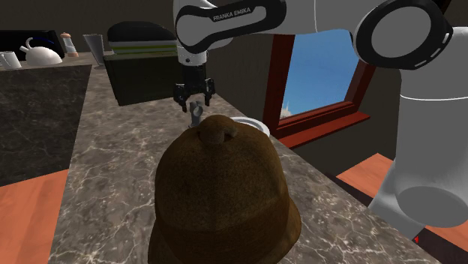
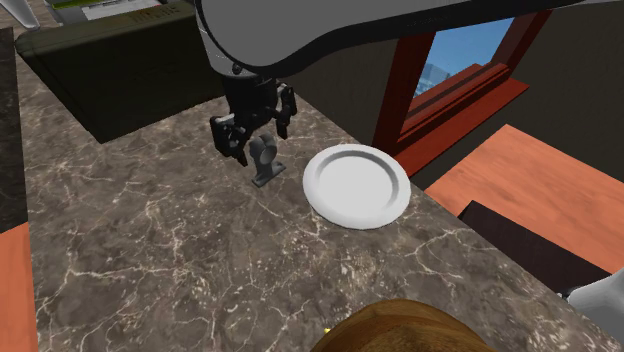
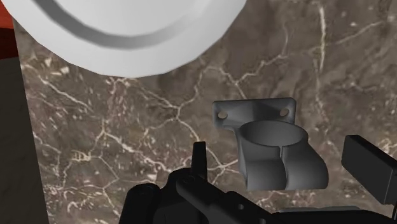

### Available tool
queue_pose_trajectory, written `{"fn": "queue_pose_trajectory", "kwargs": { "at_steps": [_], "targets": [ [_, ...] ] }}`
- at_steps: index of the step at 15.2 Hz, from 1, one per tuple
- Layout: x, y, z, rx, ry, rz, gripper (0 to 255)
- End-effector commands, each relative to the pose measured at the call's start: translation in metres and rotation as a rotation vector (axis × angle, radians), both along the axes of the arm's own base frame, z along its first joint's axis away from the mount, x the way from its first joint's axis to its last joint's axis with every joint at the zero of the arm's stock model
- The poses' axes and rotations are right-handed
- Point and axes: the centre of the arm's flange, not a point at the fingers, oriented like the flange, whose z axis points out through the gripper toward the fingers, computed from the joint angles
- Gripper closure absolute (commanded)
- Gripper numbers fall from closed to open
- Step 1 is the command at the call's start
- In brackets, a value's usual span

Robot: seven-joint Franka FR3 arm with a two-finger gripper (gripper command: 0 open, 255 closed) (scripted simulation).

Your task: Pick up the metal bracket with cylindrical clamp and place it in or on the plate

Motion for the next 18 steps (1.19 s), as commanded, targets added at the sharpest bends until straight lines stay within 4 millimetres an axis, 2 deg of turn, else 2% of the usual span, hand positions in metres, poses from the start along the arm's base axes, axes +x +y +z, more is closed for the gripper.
{"fn": "queue_pose_trajectory", "kwargs": {
  "at_steps": [1,2,3,12,18],
  "targets": [
    [0.000,0.000,0.000,0.000,0.000,0.000,0],
    [0.000,0.000,0.000,0.000,0.000,0.000,0],
    [0.000,0.000,0.000,0.000,0.000,0.000,255],
    [0.000,0.000,0.000,0.000,0.000,0.000,255],
    [0.000,0.000,0.032,0.000,0.000,0.000,255]
  ]
}}
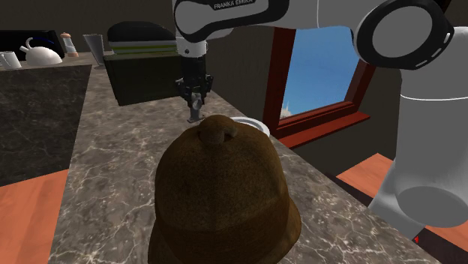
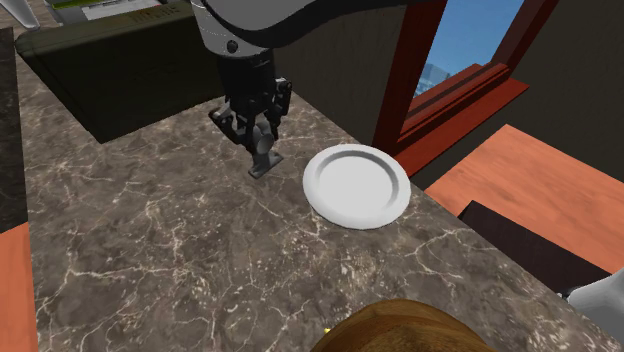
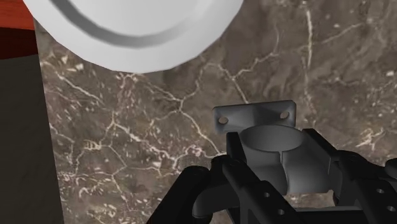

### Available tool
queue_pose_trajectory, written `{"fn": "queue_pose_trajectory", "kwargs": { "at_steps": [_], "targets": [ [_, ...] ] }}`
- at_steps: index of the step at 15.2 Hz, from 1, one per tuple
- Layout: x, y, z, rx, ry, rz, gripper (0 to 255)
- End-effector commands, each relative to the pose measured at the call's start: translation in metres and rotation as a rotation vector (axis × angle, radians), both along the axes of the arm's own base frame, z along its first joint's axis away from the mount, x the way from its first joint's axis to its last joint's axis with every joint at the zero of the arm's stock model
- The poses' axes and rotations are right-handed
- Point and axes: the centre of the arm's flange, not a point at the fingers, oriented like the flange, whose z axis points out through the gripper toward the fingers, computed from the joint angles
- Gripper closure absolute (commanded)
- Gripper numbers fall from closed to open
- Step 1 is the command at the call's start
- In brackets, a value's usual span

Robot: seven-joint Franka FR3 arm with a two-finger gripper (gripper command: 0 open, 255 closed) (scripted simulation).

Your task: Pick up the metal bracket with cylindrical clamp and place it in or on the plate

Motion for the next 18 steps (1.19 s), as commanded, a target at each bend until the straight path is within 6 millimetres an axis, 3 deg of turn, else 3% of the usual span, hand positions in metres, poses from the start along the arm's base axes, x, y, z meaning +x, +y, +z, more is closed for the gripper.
{"fn": "queue_pose_trajectory", "kwargs": {
  "at_steps": [1,11,18],
  "targets": [
    [0.001,0.000,0.012,0.000,0.000,0.000,255],
    [0.001,0.000,0.062,0.000,0.000,0.000,255],
    [-0.078,-0.047,0.073,0.000,0.000,0.000,255]
  ]
}}
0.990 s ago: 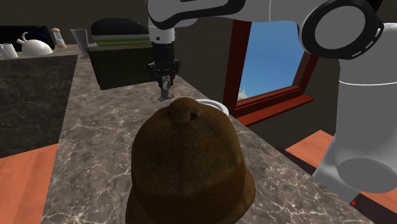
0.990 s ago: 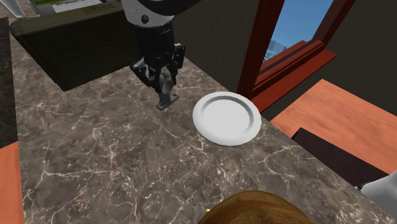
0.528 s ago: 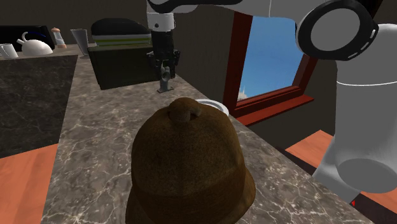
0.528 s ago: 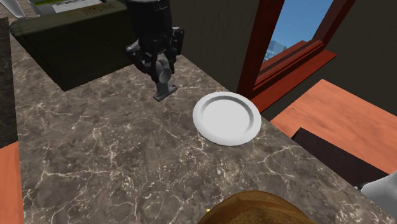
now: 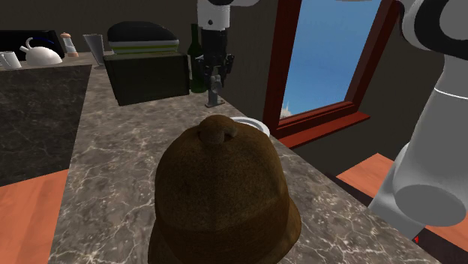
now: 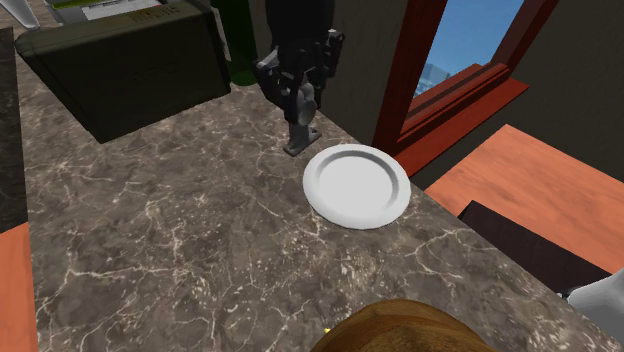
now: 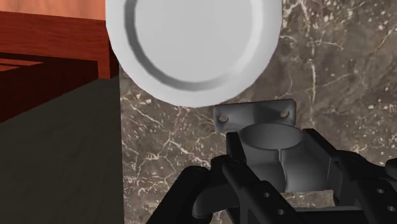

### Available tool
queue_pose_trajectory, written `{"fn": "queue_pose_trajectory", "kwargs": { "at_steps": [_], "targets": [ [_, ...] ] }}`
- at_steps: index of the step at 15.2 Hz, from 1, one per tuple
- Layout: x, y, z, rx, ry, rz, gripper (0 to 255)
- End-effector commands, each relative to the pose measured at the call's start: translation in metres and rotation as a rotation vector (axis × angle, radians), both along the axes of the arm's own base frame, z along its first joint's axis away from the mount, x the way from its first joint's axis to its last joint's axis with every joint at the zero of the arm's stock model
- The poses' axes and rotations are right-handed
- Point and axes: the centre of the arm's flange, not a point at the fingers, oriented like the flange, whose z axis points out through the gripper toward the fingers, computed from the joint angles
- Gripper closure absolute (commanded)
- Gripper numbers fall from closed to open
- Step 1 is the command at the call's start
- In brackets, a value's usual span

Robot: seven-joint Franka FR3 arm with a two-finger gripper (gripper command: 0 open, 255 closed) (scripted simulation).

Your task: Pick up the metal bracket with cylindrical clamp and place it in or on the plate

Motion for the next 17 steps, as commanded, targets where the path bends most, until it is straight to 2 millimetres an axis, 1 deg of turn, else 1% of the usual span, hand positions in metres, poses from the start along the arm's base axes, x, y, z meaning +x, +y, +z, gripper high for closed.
{"fn": "queue_pose_trajectory", "kwargs": {
  "at_steps": [1,5,6,17],
  "targets": [
    [-0.025,-0.014,-0.002,0.000,0.000,-0.001,255],
    [-0.070,-0.040,0.005,0.000,0.000,-0.001,255],
    [-0.086,-0.050,0.007,0.000,0.000,-0.001,255],
    [-0.086,-0.050,-0.051,0.000,0.000,-0.001,255]
  ]
}}
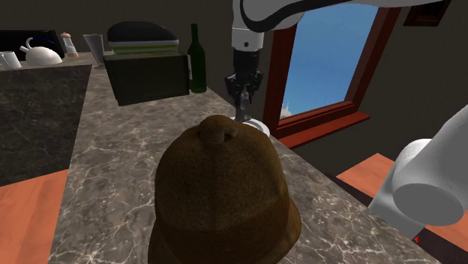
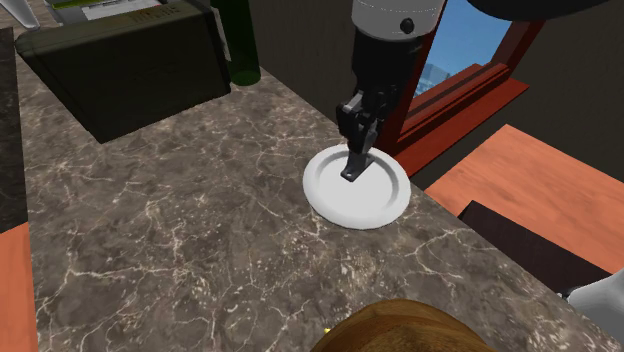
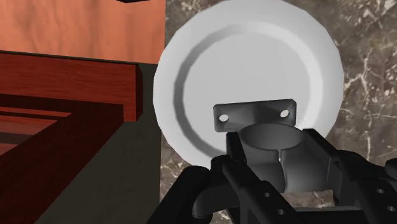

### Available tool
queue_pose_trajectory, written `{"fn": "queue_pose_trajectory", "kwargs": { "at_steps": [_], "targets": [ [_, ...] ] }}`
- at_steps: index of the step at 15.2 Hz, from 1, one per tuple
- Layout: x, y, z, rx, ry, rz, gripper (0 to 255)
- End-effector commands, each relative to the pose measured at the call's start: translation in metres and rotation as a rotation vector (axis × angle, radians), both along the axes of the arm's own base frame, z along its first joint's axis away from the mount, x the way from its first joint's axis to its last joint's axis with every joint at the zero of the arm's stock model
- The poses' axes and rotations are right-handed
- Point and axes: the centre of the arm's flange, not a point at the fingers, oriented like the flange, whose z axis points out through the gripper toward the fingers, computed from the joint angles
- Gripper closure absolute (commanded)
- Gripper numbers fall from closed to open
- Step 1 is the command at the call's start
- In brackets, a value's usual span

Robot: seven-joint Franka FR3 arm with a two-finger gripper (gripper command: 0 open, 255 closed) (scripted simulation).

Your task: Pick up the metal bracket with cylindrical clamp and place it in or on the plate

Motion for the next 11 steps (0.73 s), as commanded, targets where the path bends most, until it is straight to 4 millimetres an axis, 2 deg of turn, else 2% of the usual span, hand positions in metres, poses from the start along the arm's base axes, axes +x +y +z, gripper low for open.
{"fn": "queue_pose_trajectory", "kwargs": {
  "at_steps": [1,6,11],
  "targets": [
    [0.000,0.001,-0.011,0.000,-0.001,0.000,255],
    [0.000,0.001,-0.038,0.000,-0.001,0.000,255],
    [0.000,0.001,-0.039,0.000,-0.001,0.000,255]
  ]
}}
